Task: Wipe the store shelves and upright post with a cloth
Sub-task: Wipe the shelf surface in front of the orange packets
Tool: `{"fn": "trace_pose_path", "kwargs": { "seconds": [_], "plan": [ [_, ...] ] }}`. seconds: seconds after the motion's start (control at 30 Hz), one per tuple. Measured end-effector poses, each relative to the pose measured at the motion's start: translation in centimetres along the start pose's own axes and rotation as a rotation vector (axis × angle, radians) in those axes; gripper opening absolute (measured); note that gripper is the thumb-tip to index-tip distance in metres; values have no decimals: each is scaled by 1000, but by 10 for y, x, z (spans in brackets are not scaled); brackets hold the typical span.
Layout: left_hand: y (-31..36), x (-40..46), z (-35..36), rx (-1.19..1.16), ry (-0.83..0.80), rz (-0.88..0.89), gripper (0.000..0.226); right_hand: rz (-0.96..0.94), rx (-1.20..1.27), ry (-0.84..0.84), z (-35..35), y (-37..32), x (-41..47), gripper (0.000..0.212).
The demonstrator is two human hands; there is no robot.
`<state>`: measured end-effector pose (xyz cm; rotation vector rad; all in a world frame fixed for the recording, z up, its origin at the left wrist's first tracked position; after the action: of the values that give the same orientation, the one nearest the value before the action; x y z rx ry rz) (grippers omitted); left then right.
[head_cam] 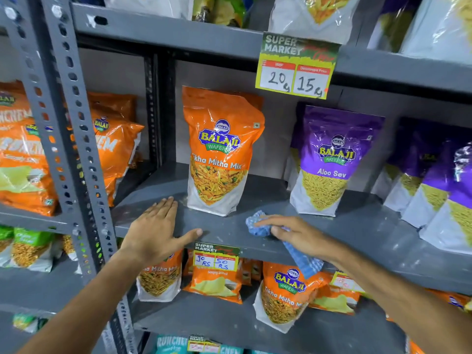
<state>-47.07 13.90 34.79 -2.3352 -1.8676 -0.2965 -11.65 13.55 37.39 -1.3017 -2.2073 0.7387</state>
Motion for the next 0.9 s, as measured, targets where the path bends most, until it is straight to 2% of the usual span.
{"fn": "trace_pose_path", "kwargs": {
  "seconds": [0.07,0.1,0.2,0.33,0.6,0.67,0.7,0.77,0.8,0.87,0.9],
  "plan": [
    [-1,0,1,5,9,-3,131,37,107,137,-13,7,4,39],
    [-1,1,2,5,12,-3,131,46,55,184,-17,11,11,38],
    [-3,1,2,13,5,4,132,83,-262,153,-12,31,42,40],
    [-3,2,3,21,-6,9,133,137,-387,185,3,25,65,41],
    [-3,1,4,17,-18,11,134,-34,-355,37,32,-23,-10,42],
    [-3,1,4,14,-22,7,134,-75,-249,-18,32,-28,-33,40],
    [-3,0,4,10,-23,4,135,-80,-118,-37,29,-30,-42,38],
    [-2,1,4,7,-20,0,136,-40,138,30,14,-24,-48,34],
    [-2,1,4,7,-17,-1,136,-17,180,109,6,-15,-44,33],
    [-2,2,4,5,-11,-4,134,28,32,231,-6,6,-27,35],
    [-3,2,4,2,-10,-3,133,49,-93,235,-7,17,-15,36]
  ]
}}
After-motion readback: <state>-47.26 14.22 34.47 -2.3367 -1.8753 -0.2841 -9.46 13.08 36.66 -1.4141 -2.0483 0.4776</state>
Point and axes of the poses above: each hand's wrist, its own x-axis towards the middle knuckle, its own z-axis out of the palm, y = z × x, the point moved 2 cm from there along x, towards the middle knuckle, and after that the axes turned 4 degrees about x, right-handed, at the moved point
